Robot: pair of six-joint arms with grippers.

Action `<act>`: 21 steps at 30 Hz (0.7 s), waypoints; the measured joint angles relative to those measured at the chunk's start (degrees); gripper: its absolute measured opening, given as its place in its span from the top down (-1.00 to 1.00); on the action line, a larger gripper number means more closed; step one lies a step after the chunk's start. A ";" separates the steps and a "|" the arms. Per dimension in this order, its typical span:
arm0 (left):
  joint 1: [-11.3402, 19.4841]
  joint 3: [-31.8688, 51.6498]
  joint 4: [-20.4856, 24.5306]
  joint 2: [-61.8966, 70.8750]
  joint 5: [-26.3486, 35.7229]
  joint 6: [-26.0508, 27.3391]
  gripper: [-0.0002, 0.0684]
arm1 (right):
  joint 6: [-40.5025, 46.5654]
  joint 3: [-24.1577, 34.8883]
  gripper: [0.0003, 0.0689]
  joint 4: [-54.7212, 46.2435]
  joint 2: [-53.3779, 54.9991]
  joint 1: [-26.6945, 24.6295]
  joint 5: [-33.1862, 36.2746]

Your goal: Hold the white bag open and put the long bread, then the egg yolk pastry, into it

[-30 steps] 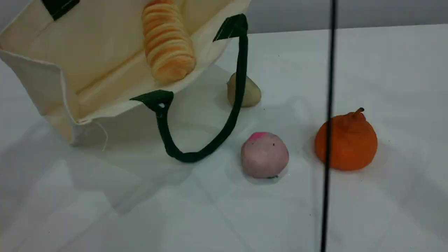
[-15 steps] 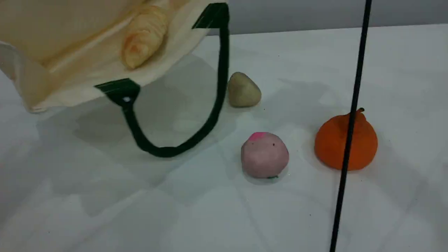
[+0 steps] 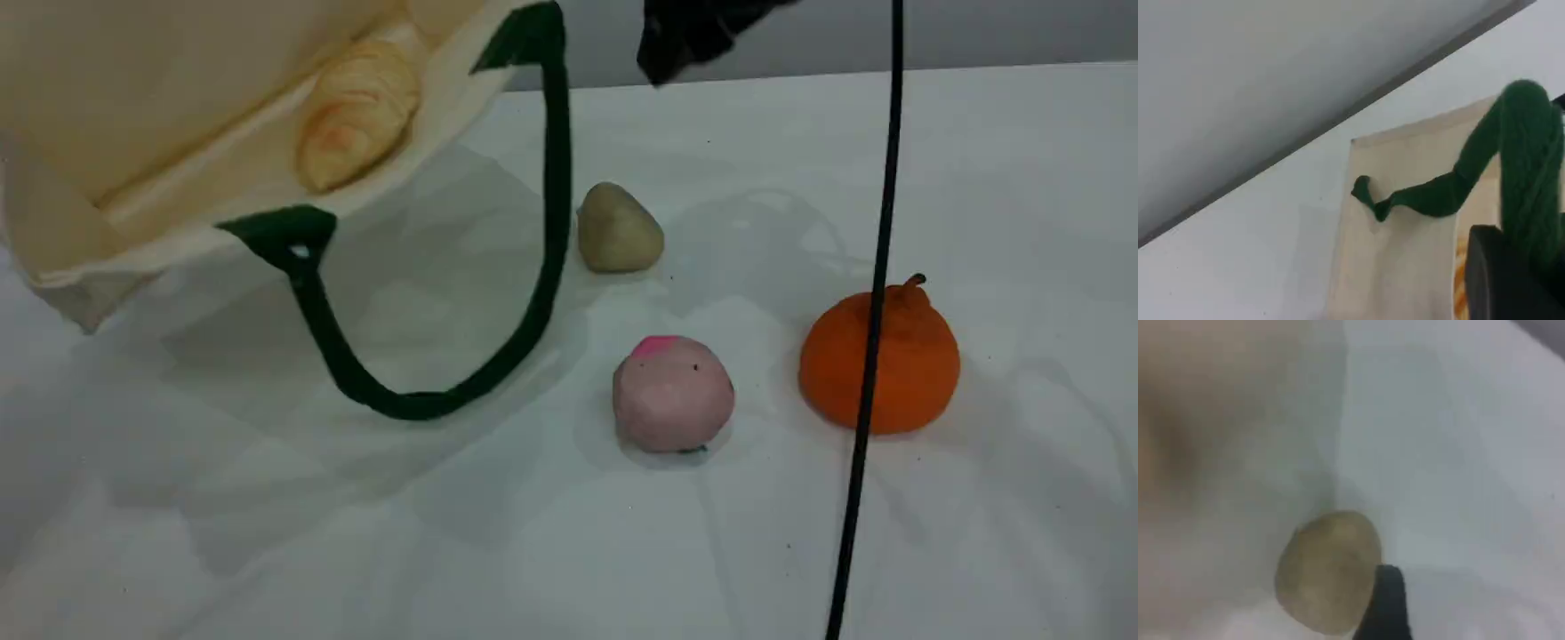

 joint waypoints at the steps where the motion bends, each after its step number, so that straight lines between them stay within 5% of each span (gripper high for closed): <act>1: 0.00 0.00 -0.13 0.05 0.00 0.00 0.76 | 0.00 0.00 -0.63 0.81 0.74 0.00 -0.47; 21: 0.00 0.00 -0.07 0.13 -0.04 0.12 0.76 | -2.22 -0.05 -0.63 10.78 8.77 6.68 -5.33</act>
